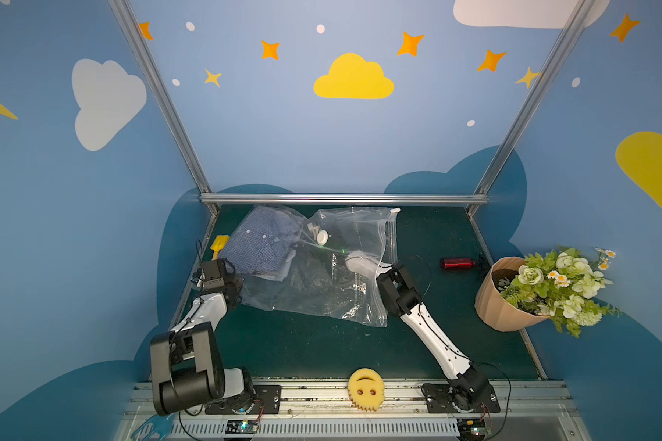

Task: Take the shirt out of the vacuum bag
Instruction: Move the shirt from the vacuum bag.

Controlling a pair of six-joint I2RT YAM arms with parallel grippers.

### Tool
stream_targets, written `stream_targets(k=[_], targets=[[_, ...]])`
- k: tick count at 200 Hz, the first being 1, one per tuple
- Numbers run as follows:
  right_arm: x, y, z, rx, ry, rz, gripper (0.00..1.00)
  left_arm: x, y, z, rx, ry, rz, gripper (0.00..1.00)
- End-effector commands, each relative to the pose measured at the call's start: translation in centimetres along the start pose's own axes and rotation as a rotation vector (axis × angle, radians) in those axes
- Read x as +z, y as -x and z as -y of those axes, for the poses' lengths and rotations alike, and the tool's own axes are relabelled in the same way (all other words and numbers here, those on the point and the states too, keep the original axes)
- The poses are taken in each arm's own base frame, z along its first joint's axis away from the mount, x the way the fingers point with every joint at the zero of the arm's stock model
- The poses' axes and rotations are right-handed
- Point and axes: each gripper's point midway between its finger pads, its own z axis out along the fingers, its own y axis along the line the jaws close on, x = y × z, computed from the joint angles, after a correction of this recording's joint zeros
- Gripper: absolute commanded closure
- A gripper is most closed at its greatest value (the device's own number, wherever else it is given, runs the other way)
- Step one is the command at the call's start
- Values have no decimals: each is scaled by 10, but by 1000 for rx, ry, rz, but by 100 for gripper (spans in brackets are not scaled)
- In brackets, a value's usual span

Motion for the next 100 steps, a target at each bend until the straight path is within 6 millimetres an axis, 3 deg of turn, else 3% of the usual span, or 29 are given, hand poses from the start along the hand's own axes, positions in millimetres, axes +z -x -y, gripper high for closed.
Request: stream_targets(k=[1,24,65,100], targets=[[9,-11,19,17,-54,10,81,9,1,10,-17,-37,-12,91],[9,-11,25,27,-69,11,90,21,-7,0,-36,0,-53,97],[5,-9,27,30,-95,6,100,38,-16,-13,-77,47,-93,97],[-12,-1,30,40,-113,20,100,47,-20,-21,-90,75,-102,97]])
